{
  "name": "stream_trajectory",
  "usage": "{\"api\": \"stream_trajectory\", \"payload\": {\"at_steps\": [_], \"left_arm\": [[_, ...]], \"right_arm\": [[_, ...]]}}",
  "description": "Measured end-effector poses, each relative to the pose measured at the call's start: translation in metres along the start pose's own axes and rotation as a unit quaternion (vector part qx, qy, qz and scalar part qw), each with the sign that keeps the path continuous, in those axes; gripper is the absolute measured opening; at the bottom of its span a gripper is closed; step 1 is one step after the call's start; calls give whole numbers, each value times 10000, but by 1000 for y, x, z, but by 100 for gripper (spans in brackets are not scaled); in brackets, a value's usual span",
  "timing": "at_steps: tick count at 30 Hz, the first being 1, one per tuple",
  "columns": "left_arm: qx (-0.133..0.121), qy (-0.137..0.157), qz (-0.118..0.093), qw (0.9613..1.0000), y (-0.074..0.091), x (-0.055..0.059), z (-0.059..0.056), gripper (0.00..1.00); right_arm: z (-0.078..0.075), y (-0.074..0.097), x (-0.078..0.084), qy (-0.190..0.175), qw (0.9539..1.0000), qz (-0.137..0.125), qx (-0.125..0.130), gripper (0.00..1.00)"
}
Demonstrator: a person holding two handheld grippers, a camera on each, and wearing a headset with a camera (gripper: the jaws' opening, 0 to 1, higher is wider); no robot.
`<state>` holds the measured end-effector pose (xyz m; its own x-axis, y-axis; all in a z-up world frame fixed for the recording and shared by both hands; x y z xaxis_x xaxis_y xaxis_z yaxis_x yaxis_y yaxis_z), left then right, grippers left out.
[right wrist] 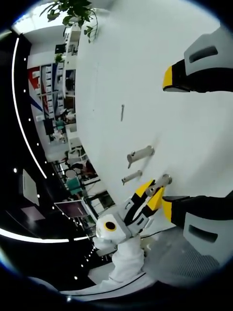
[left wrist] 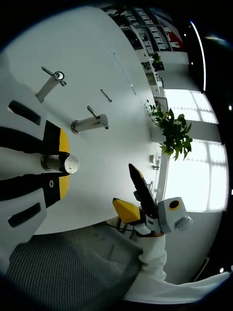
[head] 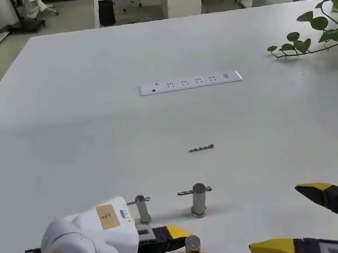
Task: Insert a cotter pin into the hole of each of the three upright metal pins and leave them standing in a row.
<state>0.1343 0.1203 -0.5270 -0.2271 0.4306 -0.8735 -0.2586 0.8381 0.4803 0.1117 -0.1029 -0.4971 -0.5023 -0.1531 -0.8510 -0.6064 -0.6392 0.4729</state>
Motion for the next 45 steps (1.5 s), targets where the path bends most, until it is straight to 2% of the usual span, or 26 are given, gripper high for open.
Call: {"api": "stream_trajectory", "payload": {"at_steps": [5, 7, 9, 11, 13, 15, 17, 19, 22, 24, 26, 30, 34, 36, 40, 45], "left_arm": [[-33, -64, 44, 10000, 1, -2, -1, 11], [-36, -22, 47, 10000, 1, -2, 0, 11], [-4, 169, 132, 9998, 4, -1, -1, 14], [-18, 133, 214, 9997, 8, -1, -1, 16], [0, 232, 253, 9994, 12, 0, -3, 21], [110, 533, 175, 9984, 17, 0, -6, 29], [66, 559, 174, 9983, 22, 0, -6, 39], [-149, 600, 118, 9980, 25, -1, -5, 48], [-108, 805, -54, 9967, 31, -4, -8, 58], [-92, 794, -43, 9968, 35, -6, -9, 60], [-194, 878, -70, 9959, 38, -6, -9, 64], [-253, 1084, -192, 9936, 46, -6, -9, 83], [-375, 1164, -17, 9925, 51, 0, -8, 98], [-445, 1162, -8, 9922, 55, 2, -7, 99], [-501, 1336, -89, 9897, 62, 4, -5, 99], [-635, 1449, -60, 9874, 65, 9, -5, 99]], "right_arm": [[2, 0, -1, 15, 10000, -10, -9, 86], [2, 1, -1, 13, 10000, -21, -4, 86], [2, 2, -2, 16, 10000, -35, 3, 86], [2, 2, -2, 13, 10000, -46, 5, 86], [2, 2, -3, 12, 10000, -55, 7, 87], [2, 2, -3, 8, 10000, -60, 13, 87], [2, 2, -3, 5, 10000, -49, 21, 87], [1, 1, -3, 12, 10000, -24, 16, 87], [1, -1, -3, 14, 10000, 10, 1, 87], [1, -1, -3, 10, 10000, 25, -4, 87], [1, -1, -3, 4, 10000, 28, -2, 87], [0, -1, -3, -19, 10000, 29, 5, 87], [0, -2, -2, -34, 10000, 50, 5, 87], [0, -2, -2, -38, 10000, 49, 3, 87], [0, -2, -2, -39, 10000, 65, 4, 87], [-1, -1, -2, -33, 10000, 82, 18, 87]]}}
Point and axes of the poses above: the centre of the closed fingertips' face, and the gripper's own axes: y roughly backward along the fingers, z roughly to its left, x roughly out of its underside, the point moved 9 cm from there along y, roughly backward along the fingers, and after that the axes turned 1 degree about -x, right-handed, at the moved point
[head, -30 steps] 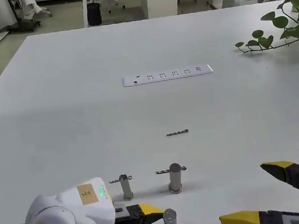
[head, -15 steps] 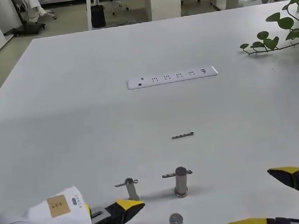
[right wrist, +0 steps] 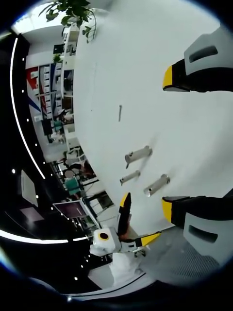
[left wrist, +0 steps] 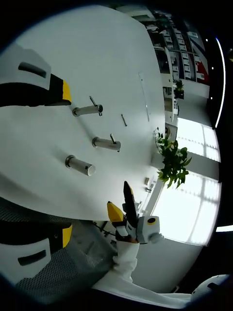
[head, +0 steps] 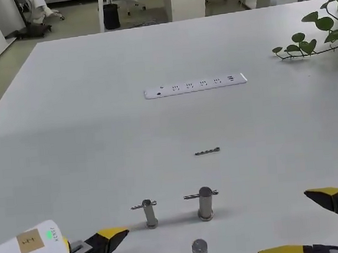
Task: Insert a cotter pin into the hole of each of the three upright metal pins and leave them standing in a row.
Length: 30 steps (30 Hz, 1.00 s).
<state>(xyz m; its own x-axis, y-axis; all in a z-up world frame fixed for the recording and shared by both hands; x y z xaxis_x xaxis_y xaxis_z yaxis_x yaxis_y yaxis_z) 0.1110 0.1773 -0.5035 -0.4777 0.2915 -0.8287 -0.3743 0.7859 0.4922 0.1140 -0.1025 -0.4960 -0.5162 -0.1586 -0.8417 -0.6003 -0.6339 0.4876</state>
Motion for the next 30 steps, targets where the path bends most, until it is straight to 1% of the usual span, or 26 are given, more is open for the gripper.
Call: {"api": "stream_trajectory", "payload": {"at_steps": [2, 3, 4, 6, 10, 14, 17, 18, 20, 21, 22, 23, 25, 27, 28, 30], "left_arm": [[-29, 48, -21, 10000, 1, 1, 0, 99], [-20, 87, -15, 10000, 2, 2, -1, 99], [-15, 114, -14, 9999, 3, 2, -2, 99], [-22, 144, -62, 9999, 5, 3, -3, 99], [-20, 239, -150, 9996, 9, 5, -5, 99], [-54, 349, -238, 9991, 14, 7, -5, 99], [-57, 526, -420, 9977, 18, 5, -4, 99], [-76, 628, -516, 9967, 20, 4, -3, 99], [-132, 625, -548, 9965, 22, 2, -1, 99], [-144, 617, -545, 9965, 23, 2, -1, 99], [-176, 584, -526, 9968, 23, 2, 0, 99], [-184, 559, -509, 9970, 23, 2, 0, 99], [-186, 558, -480, 9971, 24, 3, 1, 98], [-178, 573, -444, 9972, 25, 4, 2, 97], [-179, 567, -465, 9971, 26, 5, 2, 97], [-238, 603, -605, 9961, 27, 4, 2, 97]], "right_arm": [[-1, 0, 0, 15, 10000, 6, -1, 87], [-2, 0, 0, 15, 10000, 49, -12, 86], [-4, 0, 1, 29, 9999, 147, -8, 86], [-7, 0, 0, 103, 9997, 201, -6, 87], [-14, 0, -5, 95, 9997, 227, 27, 86], [-21, -2, -11, 243, 9990, 368, 29, 87], [-27, -4, -17, 325, 9986, 423, 23, 87], [-29, -5, -19, 340, 9985, 430, 16, 87], [-33, -8, -22, 402, 9979, 506, 11, 86], [-35, -9, -23, 458, 9971, 609, 39, 86], [-40, -10, -24, 627, 9949, 781, 72, 86], [-42, -12, -26, 717, 9939, 830, 78, 86], [-46, -15, -31, 724, 9938, 840, 58, 86], [-50, -18, -37, 813, 9928, 880, 32, 86], [-52, -20, -41, 926, 9914, 922, 47, 86], [-56, -22, -47, 1035, 9897, 992, 40, 86]]}}
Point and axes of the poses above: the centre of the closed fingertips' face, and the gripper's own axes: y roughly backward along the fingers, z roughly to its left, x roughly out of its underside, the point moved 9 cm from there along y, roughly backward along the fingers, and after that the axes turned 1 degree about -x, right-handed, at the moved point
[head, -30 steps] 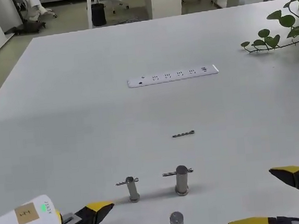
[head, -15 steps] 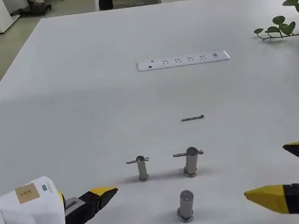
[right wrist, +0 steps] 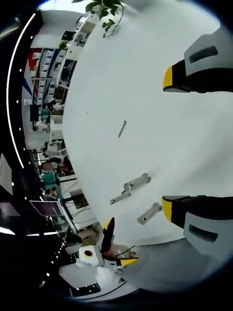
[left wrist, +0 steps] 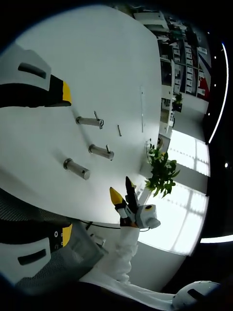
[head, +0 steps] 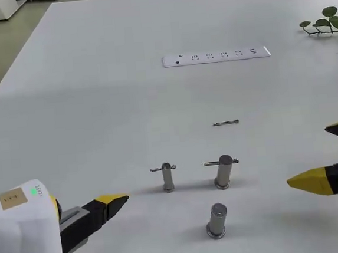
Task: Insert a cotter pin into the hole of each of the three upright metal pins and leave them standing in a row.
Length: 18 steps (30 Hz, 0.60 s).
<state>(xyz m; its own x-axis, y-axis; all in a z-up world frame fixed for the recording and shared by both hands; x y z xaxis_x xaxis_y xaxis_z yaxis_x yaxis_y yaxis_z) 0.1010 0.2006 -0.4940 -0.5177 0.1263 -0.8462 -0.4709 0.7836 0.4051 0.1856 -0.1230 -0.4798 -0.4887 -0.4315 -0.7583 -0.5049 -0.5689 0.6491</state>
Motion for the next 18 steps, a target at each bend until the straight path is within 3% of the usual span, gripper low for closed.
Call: {"api": "stream_trajectory", "payload": {"at_steps": [4, 7, 9, 12, 17, 18], "left_arm": [[-171, -61, 11, 9998, 1, 0, 3, 97], [-153, -82, 34, 9998, 2, 0, 2, 97], [-123, -91, 48, 9999, 2, 0, 1, 96], [-97, -124, 74, 9998, 1, 2, -1, 96], [-31, -118, 1, 9999, 0, 1, -5, 95], [-37, -129, 14, 9999, 0, 1, -5, 95]], "right_arm": [[-8, -5, -12, 259, 9996, 42, -60, 83], [-14, -12, -22, 656, 9972, 331, -141, 83], [-18, -17, -32, 902, 9952, 329, -186, 82], [-19, -23, -43, 993, 9940, 367, -260, 82], [-21, -38, -60, 1561, 9849, 628, -410, 79], [-32, -44, -63, 1592, 9839, 675, -447, 79]]}}
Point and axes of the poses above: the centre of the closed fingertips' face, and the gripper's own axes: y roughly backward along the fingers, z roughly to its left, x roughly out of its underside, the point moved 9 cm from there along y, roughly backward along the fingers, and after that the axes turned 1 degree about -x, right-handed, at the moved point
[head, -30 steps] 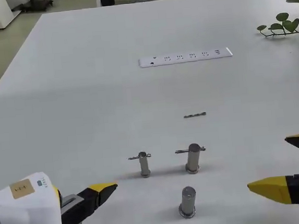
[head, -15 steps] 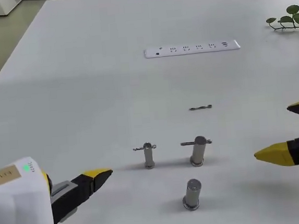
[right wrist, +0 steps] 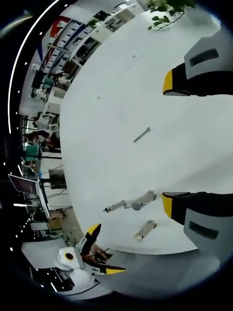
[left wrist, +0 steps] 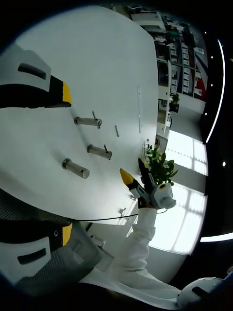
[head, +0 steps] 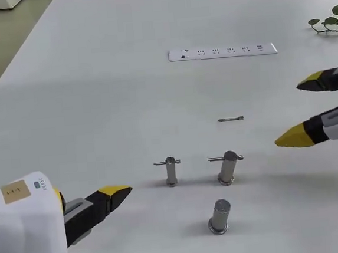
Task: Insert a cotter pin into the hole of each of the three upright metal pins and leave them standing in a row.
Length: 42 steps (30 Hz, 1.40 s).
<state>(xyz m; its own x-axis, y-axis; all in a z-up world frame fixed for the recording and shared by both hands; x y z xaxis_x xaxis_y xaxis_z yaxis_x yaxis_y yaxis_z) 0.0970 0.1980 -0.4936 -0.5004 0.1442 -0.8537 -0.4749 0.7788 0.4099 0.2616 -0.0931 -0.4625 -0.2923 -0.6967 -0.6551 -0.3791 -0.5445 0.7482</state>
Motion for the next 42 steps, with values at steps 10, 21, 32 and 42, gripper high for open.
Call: {"api": "stream_trajectory", "payload": {"at_steps": [10, 21, 32, 42], "left_arm": [[-56, -36, 45, 10000, 7, -1, 2, 94], [-152, -30, 45, 9999, 13, -2, 1, 87], [-325, 16, -75, 9994, 21, -3, 4, 82], [-322, 43, -72, 9994, 22, -1, 5, 82]], "right_arm": [[-12, -35, -14, 710, 9934, 548, -712, 75], [-23, -73, -24, 999, 9857, 893, -1025, 54], [-28, -92, -25, 1098, 9802, 1111, -1214, 33], [-35, -100, -19, 1072, 9788, 1311, -1152, 28]]}}
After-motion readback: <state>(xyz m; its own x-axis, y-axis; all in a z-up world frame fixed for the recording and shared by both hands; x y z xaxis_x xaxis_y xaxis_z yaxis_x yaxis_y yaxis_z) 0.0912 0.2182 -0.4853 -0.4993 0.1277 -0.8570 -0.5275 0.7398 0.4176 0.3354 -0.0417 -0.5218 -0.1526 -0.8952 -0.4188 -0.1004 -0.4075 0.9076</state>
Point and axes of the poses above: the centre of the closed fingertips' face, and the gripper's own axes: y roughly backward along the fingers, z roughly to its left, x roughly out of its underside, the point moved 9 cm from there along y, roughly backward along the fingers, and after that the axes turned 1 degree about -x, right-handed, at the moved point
